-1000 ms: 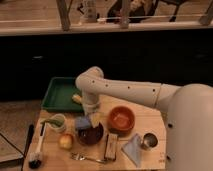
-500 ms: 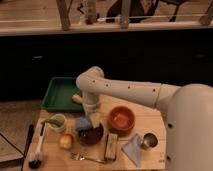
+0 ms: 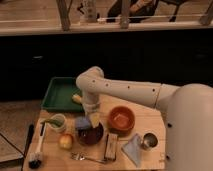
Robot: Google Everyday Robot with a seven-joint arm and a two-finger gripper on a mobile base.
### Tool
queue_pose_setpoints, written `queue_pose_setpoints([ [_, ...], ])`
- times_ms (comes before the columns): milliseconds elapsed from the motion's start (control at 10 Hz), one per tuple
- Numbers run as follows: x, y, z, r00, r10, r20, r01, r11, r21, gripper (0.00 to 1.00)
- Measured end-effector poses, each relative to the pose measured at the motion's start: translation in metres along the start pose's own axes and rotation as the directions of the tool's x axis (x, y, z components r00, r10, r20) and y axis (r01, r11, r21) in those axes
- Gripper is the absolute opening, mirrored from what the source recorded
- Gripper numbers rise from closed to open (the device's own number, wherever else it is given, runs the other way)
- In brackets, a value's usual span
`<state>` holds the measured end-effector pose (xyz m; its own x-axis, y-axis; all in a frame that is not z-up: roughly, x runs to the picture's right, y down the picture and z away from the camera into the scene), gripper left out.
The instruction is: Place sponge in purple bowl
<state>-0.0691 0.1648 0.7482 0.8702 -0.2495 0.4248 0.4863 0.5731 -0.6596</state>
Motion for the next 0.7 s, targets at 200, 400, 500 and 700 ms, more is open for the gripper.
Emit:
queue_pose_setpoints([
  [200,0.0011,0.0014,-0.0003,1.0,-0.001,0.003,0.001,1.0,0.005,0.45],
  [400,0.0024,0.0031,-0.0006,1.0,-0.002,0.004,0.002,1.0,0.006,0.63],
  [500,0.003,0.0039,-0.0008,1.0,-0.002,0.005,0.002,1.0,0.007,0.73],
  [700,0.004,0.0057,-0.0011,1.0,-0.003,0.006,0.002,1.0,0.007,0.8],
])
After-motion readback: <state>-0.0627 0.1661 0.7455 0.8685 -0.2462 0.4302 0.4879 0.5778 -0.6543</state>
